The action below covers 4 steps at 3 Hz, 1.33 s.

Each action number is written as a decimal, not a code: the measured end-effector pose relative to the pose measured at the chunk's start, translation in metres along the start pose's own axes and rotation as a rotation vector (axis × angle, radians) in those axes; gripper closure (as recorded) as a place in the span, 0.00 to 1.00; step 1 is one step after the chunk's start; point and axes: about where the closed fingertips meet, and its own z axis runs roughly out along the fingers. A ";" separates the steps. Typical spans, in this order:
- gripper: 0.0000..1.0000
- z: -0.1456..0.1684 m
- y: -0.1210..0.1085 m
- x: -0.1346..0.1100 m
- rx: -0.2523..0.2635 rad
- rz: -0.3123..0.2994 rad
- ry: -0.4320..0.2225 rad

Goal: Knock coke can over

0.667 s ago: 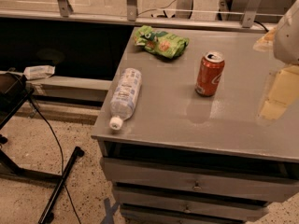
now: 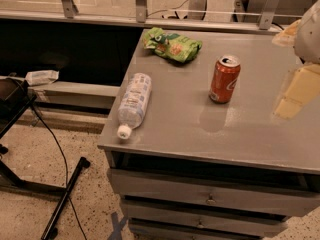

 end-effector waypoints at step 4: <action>0.00 0.080 -0.102 -0.025 0.068 0.172 -0.669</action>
Offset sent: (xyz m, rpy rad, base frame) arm 0.1458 -0.0143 0.0065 0.6136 -0.3633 0.0110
